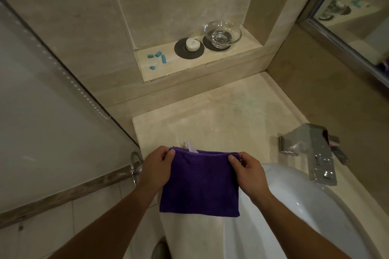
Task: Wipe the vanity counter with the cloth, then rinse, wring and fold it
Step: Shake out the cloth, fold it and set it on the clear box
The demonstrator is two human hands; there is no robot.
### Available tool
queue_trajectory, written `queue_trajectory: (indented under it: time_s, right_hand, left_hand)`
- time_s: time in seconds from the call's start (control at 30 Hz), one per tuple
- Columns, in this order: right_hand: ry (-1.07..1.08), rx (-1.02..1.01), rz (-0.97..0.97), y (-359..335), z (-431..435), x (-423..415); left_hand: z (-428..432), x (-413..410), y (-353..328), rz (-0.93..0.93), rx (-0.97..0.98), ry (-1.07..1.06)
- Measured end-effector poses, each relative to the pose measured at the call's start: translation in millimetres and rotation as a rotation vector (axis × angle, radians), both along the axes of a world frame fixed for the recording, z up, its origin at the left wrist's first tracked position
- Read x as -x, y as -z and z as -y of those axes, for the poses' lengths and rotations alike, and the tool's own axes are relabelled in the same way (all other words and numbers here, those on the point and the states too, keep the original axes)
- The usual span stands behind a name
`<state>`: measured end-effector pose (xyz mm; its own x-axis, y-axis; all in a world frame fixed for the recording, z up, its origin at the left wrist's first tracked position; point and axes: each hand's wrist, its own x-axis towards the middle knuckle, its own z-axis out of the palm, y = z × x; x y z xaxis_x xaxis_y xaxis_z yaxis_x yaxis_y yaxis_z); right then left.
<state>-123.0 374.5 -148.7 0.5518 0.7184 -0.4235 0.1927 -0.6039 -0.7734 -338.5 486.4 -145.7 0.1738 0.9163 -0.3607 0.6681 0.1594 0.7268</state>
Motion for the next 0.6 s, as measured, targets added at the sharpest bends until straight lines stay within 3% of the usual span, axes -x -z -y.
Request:
queue_trajectory:
  time_s: [0.4, 0.6]
  right_hand:
    - [-0.025, 0.097, 0.306, 5, -13, 19]
    - [-0.065, 0.100, 0.603, 4, -7, 18]
  left_hand:
    - [-2, -10, 13, -0.149, -0.150, 0.006]
    - [-4, -9, 9, -0.440, -0.376, 0.158]
